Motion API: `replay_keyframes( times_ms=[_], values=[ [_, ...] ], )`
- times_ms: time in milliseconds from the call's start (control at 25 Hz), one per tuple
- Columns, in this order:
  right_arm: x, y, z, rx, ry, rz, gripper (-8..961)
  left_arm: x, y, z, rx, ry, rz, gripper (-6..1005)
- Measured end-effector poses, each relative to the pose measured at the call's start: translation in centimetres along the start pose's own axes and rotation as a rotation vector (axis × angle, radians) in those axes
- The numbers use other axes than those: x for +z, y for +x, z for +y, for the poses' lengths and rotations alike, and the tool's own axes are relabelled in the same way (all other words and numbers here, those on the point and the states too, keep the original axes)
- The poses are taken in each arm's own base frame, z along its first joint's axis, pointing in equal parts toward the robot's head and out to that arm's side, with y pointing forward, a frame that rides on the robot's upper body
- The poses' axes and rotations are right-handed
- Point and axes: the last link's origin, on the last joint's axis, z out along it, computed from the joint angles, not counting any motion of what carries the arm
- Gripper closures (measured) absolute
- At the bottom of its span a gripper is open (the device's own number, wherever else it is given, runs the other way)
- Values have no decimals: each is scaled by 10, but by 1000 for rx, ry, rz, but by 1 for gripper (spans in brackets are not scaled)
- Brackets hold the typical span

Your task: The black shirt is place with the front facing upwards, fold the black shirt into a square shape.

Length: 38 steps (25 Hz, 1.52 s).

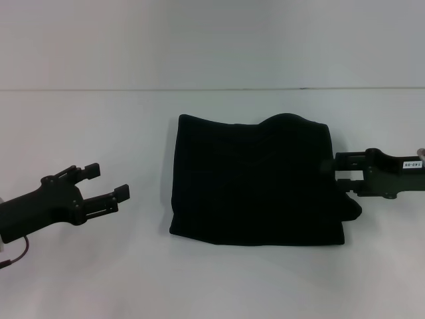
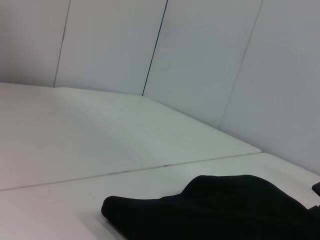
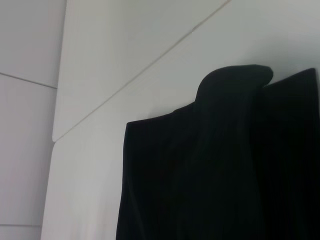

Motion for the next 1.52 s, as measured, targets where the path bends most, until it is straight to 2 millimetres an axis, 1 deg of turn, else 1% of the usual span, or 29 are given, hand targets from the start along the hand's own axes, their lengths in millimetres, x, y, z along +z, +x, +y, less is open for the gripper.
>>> replay_keyframes(
  times_ms=[520,680,920,1160,1240,1480,1520],
  values=[
    [8,7,-4,2,23,14,239,3,1,0,5,0,1,58],
    [13,11,1,-2,4,34,240,4,1,1,10,0,2,59],
    [12,10,4,3,-16,30,242,4,1,0,11,7,0,60],
    [10,11,2,-4,-15,28,292,4,1,0,11,7,0,62],
    [9,9,2,-17,-13,23,524,4,1,0,11,7,0,62],
    [8,8,2,-25,-10,20,738,4,1,-1,15,8,0,63],
    [8,8,2,-25,-10,20,756,4,1,-1,16,8,0,64]
  ],
)
